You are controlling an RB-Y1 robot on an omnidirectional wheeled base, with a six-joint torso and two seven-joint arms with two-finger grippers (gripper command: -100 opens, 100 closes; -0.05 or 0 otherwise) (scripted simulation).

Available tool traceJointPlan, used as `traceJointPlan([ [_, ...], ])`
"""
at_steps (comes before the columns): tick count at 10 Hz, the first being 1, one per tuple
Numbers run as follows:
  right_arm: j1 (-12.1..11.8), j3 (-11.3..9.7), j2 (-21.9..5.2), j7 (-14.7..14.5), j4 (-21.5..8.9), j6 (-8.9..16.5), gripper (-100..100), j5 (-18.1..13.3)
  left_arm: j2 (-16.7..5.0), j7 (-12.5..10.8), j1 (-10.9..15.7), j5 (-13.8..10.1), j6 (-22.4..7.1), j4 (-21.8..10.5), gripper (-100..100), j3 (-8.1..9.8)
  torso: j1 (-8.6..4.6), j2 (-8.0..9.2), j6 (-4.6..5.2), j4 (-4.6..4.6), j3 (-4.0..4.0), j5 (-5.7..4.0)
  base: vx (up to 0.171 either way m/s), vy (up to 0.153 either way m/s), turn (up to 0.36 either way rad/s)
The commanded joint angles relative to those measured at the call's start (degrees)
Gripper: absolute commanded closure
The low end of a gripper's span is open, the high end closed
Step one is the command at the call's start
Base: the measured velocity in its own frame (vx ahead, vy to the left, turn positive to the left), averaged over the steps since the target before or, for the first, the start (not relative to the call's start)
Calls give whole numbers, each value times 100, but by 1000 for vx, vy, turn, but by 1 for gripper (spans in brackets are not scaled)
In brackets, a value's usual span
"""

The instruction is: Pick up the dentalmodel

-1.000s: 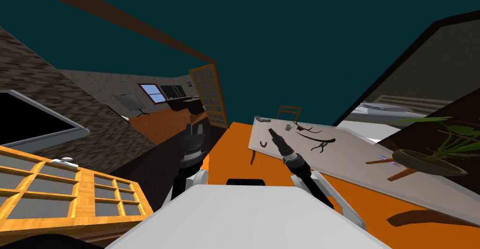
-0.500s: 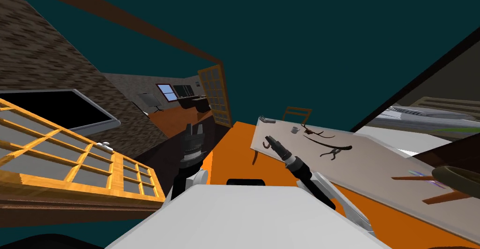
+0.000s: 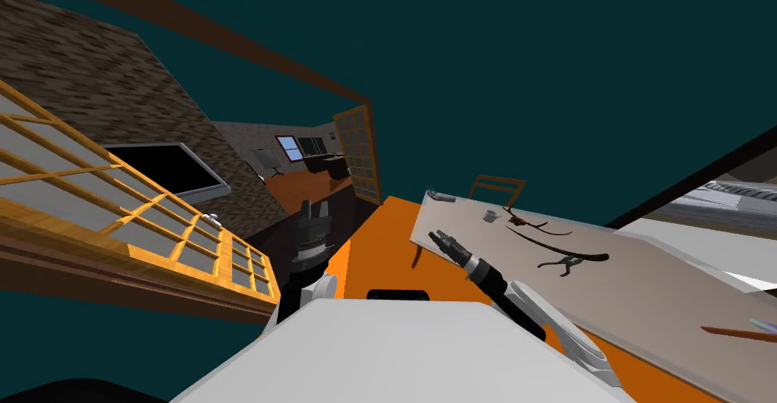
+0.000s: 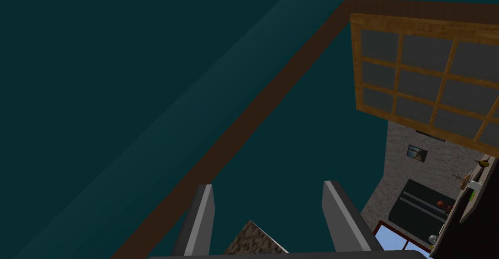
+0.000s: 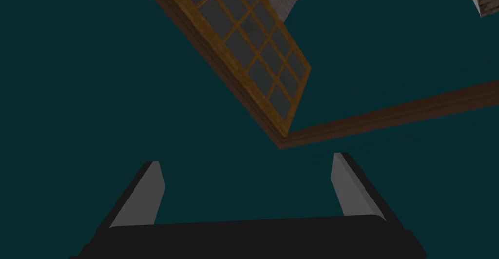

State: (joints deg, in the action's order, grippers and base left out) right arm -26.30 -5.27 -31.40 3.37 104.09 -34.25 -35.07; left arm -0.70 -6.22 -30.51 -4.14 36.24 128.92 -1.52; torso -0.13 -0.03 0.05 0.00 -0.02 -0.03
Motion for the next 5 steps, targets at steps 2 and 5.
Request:
traceJointPlan([
  [2,76,-76,-198,-60,-440,11,-100,-362,0,0,1,0,0,0,0,0,2,-2,-4,0,-1,0,-4,-12,151],
  [5,214,-198,-550,-130,-959,69,-100,-875,0,0,0,0,0,0,0,0,5,-6,0,-1,-3,2,3,-7,158],
])
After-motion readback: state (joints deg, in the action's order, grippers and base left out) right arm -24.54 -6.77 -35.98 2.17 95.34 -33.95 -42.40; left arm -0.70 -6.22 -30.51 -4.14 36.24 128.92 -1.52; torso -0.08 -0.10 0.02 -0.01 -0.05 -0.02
